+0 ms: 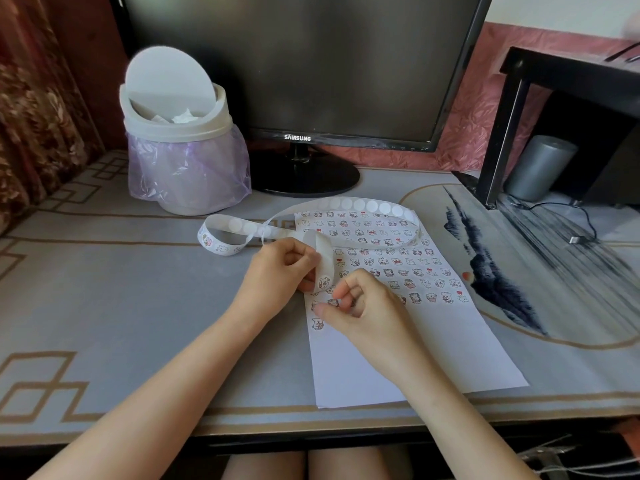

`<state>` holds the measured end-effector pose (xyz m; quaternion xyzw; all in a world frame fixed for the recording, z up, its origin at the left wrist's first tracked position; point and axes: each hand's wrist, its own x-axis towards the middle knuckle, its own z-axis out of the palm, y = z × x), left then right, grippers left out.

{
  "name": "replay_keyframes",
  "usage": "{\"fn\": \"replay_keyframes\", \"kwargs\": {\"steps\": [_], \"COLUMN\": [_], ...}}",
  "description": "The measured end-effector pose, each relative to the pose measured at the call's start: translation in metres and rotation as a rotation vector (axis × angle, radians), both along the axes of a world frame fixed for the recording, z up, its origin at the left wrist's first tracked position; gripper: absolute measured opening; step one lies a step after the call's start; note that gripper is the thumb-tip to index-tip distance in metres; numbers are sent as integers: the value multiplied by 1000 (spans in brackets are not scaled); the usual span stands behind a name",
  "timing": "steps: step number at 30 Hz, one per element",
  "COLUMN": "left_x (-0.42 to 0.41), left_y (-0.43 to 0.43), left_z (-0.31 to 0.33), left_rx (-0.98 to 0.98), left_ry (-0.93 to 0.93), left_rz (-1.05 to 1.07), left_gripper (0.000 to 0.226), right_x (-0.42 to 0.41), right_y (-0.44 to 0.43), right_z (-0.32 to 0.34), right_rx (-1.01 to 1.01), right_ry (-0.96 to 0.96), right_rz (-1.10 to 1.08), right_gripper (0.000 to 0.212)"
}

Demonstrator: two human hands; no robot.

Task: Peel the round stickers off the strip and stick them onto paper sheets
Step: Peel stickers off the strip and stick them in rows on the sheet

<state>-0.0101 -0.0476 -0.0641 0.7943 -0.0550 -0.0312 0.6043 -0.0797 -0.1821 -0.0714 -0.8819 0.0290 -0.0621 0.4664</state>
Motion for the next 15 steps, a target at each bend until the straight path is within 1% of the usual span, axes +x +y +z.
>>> {"fn": "replay_keyframes", "kwargs": {"steps": [2, 4, 6, 8, 11, 13, 15], "left_x": [0, 0, 0, -1, 0, 0, -1], "left_y": [0, 0, 0, 0, 0, 0, 0], "left_z": [0, 0, 1, 1, 0, 0, 1], "left_rx": [4, 6, 4, -9, -8, -6, -9], "left_ry": [0, -1, -1, 0, 1, 2, -4], "left_rz": [1, 1, 0, -3, -1, -2, 3], "left_gripper": [12, 12, 12, 11, 12, 12, 12], "right_x": [-1, -2, -1, 0, -2, -3, -2], "right_y": [3, 4, 2, 0, -2, -3, -4], "right_z": [2, 3, 2, 1, 3, 3, 4], "right_rx": [-126, -182, -153, -83, 10, -11, -53], "right_ry": [0, -8, -16, -12, 36, 59, 47], "right_rz": [-8, -11, -6, -2, 34, 66, 75], "right_gripper": [28, 25, 20, 19, 25, 26, 22]}}
